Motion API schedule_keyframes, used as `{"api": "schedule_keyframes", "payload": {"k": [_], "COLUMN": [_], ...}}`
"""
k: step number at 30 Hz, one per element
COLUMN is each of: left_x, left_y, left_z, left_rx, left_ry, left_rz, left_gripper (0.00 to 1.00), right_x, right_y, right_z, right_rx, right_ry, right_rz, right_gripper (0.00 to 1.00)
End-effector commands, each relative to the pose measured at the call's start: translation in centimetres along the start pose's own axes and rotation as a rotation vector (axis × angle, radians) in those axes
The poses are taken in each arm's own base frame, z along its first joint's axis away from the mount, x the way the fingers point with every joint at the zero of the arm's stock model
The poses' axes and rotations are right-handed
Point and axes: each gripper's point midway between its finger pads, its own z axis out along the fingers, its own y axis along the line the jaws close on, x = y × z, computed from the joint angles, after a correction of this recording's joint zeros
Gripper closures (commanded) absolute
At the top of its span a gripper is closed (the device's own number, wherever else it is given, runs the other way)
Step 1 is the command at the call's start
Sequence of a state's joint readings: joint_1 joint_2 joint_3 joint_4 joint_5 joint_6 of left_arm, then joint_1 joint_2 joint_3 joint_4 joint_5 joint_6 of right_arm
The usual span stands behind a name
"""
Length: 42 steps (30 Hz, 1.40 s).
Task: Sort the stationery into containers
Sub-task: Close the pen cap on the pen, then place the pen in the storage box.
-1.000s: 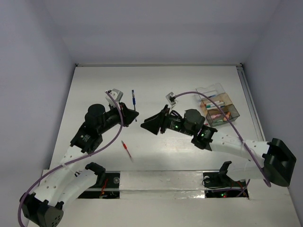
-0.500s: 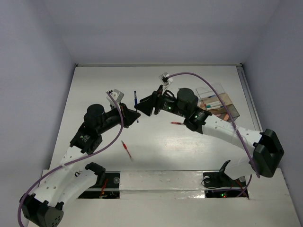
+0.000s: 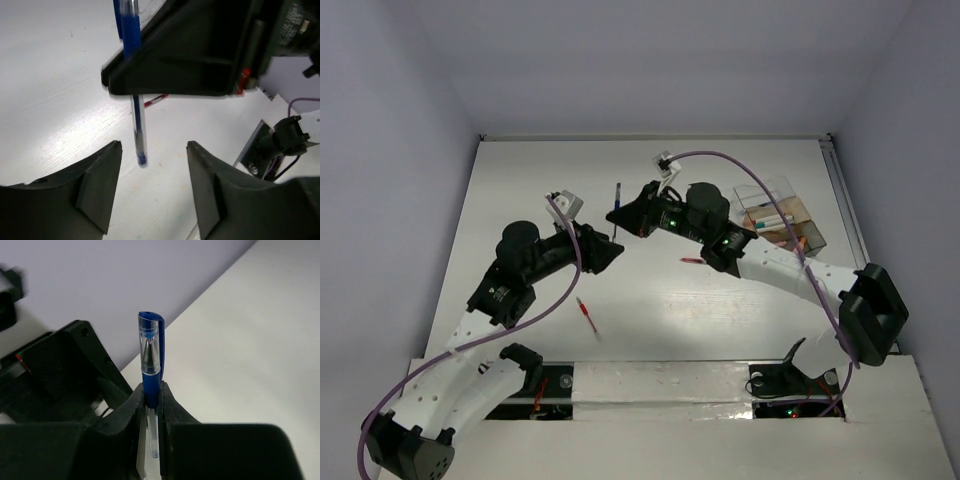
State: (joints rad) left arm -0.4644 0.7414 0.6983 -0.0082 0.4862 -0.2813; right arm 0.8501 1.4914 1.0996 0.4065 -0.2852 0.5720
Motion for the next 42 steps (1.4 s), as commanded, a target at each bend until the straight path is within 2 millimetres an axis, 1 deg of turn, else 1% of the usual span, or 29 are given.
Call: {"api": "schedule_keyframes", "payload": {"k": [1,2,3,4,5,6,7,8,9,10,11,12,13,15,16,17,20,22,23,24,26,30,31,32,37,39,41,42], "left_x": [-1.4,-1.5,-1.6,-1.5,-1.6,-1.7,-1.8,-1.9,-2.0,-2.0,-2.1,-2.2,-2.3,-2.4,-2.0,-1.9,-1.9,-1.9,-2.0,-1.9,-2.0,-1.8,-1.8,-1.8,-1.8,-1.8,-1.8,-1.7], "left_y": [-1.1,-1.1,-1.0,-0.9,-0.9,-0.8,-0.8,-0.8,-0.6,-0.6,-0.5,-0.4,-0.4,-0.2,0.0,0.0,-0.1,-0.1,-0.1,-0.1,-0.1,0.0,0.0,0.0,0.1,0.1,0.1,0.1], "left_z": [-0.4,-0.5,-0.6,-0.7,-0.7,-0.8,-0.9,-1.0,-1.1,-1.1,-1.1,-1.1,-1.2,-1.2,-1.3,-1.3,-1.3,-1.4,-1.4,-1.4,-1.3,-1.2,-1.2,-1.2,-1.2,-1.2,-1.2,-1.2], "left_rx": [0.044,0.039,0.032,0.027,0.023,0.017,0.011,0.006,-0.005,-0.009,-0.013,-0.019,-0.022,-0.036,-0.044,-0.045,-0.038,-0.04,-0.038,-0.04,-0.04,-0.038,-0.038,-0.038,-0.045,-0.046,-0.045,-0.043], "left_ry": [-0.054,-0.054,-0.059,-0.059,-0.06,-0.067,-0.07,-0.075,-0.079,-0.082,-0.083,-0.087,-0.091,-0.097,-0.079,-0.078,-0.077,-0.079,-0.08,-0.079,-0.079,-0.069,-0.069,-0.069,-0.069,-0.071,-0.069,-0.068], "left_rz": [0.051,0.054,0.058,0.061,0.062,0.067,0.069,0.072,0.073,0.073,0.074,0.075,0.077,0.077,0.071,0.073,0.074,0.076,0.076,0.077,0.076,0.074,0.074,0.074,0.074,0.075,0.072,0.071], "left_gripper": [0.46,0.42,0.32,0.27,0.24,0.21,0.17,0.16,0.14,0.09,0.05,0.03,0.02,0.01,0.01,0.01,0.01,0.01,0.01,0.01,0.01,0.01,0.01,0.01,0.01,0.01,0.01,0.01], "right_x": [-5.6,-7.1,-7.2,-8.0,-8.5,-10.4,-9.8,-10.0,-10.9,-10.5,-10.6,-10.6,-10.6,-10.8,-11.0,-11.0,-11.3,-11.3,-11.5,-11.7,-11.4,-11.0,-10.3,-10.5,-9.5,-9.0,-8.7,-8.6], "right_y": [-4.0,-6.9,-8.8,-11.1,-12.9,-15.7,-18.2,-19.9,-22.5,-24.2,-25.4,-26.6,-28.8,-30.8,-32.0,-33.3,-35.5,-36.7,-37.1,-37.7,-38.4,-39.3,-40.0,-40.1,-41.4,-41.6,-41.6,-41.5], "right_z": [-2.0,-3.2,-4.6,-6.0,-7.4,-10.2,-12.1,-13.8,-16.7,-18.6,-20.1,-21.4,-23.9,-25.9,-27.4,-27.9,-29.2,-28.8,-29.1,-28.9,-28.8,-28.4,-28.4,-28.3,-27.9,-27.7,-27.8,-27.9], "right_rx": [0.156,0.231,0.289,0.372,0.426,0.512,0.592,0.646,0.726,0.791,0.834,0.875,0.972,1.031,1.068,1.095,1.159,1.173,1.188,1.193,1.208,1.21,1.223,1.222,1.229,1.224,1.23,1.231], "right_ry": [-0.215,-0.261,-0.288,-0.337,-0.368,-0.44,-0.46,-0.483,-0.534,-0.557,-0.573,-0.583,-0.61,-0.625,-0.641,-0.639,-0.633,-0.607,-0.611,-0.605,-0.587,-0.58,-0.569,-0.575,-0.572,-0.561,-0.559,-0.558], "right_rz": [0.044,0.057,0.091,0.11,0.125,0.13,0.164,0.181,0.197,0.217,0.227,0.235,0.249,0.269,0.286,0.297,0.305,0.305,0.304,0.305,0.317,0.344,0.365,0.369,0.419,0.435,0.442,0.443], "right_gripper": [1.0,1.0,1.0,1.0,1.0,1.0,1.0,1.0,1.0,1.0,1.0,1.0,1.0,1.0,1.0,1.0,1.0,1.0,1.0,1.0,0.99,0.9,0.89,0.88,0.85,0.81,0.67,0.62]}}
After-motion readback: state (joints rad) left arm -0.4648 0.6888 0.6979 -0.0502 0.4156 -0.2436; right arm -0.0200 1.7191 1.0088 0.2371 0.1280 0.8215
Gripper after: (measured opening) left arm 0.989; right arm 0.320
